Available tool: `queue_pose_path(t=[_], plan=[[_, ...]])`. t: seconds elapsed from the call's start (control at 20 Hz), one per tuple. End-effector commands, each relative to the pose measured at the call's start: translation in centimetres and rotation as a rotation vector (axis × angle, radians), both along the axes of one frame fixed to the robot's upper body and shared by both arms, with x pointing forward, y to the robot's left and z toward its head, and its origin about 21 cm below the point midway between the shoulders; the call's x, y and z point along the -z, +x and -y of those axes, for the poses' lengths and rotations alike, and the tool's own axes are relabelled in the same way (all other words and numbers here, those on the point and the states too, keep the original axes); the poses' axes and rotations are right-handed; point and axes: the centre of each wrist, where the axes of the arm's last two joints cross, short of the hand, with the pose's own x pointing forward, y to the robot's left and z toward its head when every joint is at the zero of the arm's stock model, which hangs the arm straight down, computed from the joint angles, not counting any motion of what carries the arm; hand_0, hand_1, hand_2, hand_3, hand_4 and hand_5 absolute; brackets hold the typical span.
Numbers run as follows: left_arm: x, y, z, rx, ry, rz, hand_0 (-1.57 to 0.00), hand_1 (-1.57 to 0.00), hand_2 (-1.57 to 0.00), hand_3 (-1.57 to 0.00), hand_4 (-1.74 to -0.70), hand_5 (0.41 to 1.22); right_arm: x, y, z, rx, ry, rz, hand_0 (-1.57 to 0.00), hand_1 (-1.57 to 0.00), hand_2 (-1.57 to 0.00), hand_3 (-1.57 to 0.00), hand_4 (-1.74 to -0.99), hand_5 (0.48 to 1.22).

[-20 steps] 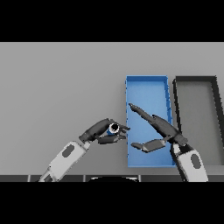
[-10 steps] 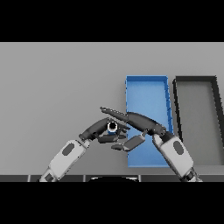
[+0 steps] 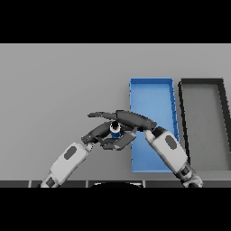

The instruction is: Pick up the blue pipe and place it into the blue bin.

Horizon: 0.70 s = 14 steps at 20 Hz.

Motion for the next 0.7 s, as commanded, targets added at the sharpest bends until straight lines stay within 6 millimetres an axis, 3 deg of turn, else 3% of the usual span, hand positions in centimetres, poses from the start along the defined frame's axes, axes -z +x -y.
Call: queue_pose_path(t=[0.0, 0.05, 0.1, 0.15, 0.2, 0.3, 0.35, 0.5, 0.65], plan=[[-0.3, 0.2, -0.3, -0.026, 0.072, 0.027, -1.24, -1.12, -1.09, -0.92, -1.61, 1.221, -0.1, 0.1, -0.2, -0.005, -0.017, 0.000, -0.28, -0.31, -0.33, -0.23, -1.352, 0.528], [-0.4, 0.2, -0.4, -0.037, 0.139, 0.058, -0.99, -0.90, -0.87, -0.74, -1.59, 1.221, -0.2, -0.1, -0.7, -0.023, -0.014, 0.002, -0.48, -0.50, -0.50, -0.37, -1.390, 0.538], [-0.4, -0.3, -0.4, -0.039, 0.124, 0.076, -0.88, -0.83, -0.80, -0.67, -1.61, 1.221, -0.4, -0.2, -0.9, -0.049, -0.006, 0.008, -0.70, -0.71, -0.71, -0.56, -1.453, 0.551], [-0.2, -0.4, -0.4, -0.045, 0.126, 0.071, -0.89, -0.87, -0.85, -0.66, -1.64, 1.221, 0.0, -0.1, -1.0, -0.059, -0.001, -0.007, -0.87, -0.89, -0.89, -0.70, -1.503, 0.573], [-0.2, -0.5, -0.2, -0.047, 0.092, 0.055, -1.03, -1.01, -0.99, -0.62, -1.66, 1.192, 0.0, -0.1, -1.4, -0.066, 0.002, -0.036, -1.01, -1.02, -1.02, -0.83, -1.541, 0.604], [-0.1, -0.4, 0.0, -0.039, 0.007, 0.025, -1.22, -1.21, -1.20, -0.52, -1.69, 1.203, 0.2, -0.2, -1.8, -0.056, 0.036, -0.075, -1.21, -1.22, -1.22, -1.10, -1.492, 0.706], [-0.2, -0.7, 0.2, -0.034, -0.010, 0.001, -1.29, -1.28, -1.27, -0.53, -1.70, 1.206, 0.4, -0.2, -1.6, -0.055, 0.067, -0.072, -1.28, -1.29, -1.29, -1.19, -1.475, 0.809], [0.1, -0.5, 0.2, -0.042, -0.005, 0.002, -1.43, -1.42, -1.42, -0.59, -1.72, 1.214, 0.7, -0.3, -1.6, -0.039, 0.066, -0.012, -1.42, -1.43, -1.43, -1.38, -1.456, 1.010], [0.1, -0.3, -0.3, -0.044, 0.013, 0.029, -1.50, -1.45, -1.49, -0.53, -1.73, 1.217, 0.7, -0.5, -1.7, -0.046, 0.072, 0.018, -1.50, -1.50, -1.50, -1.47, -1.469, 1.113]])
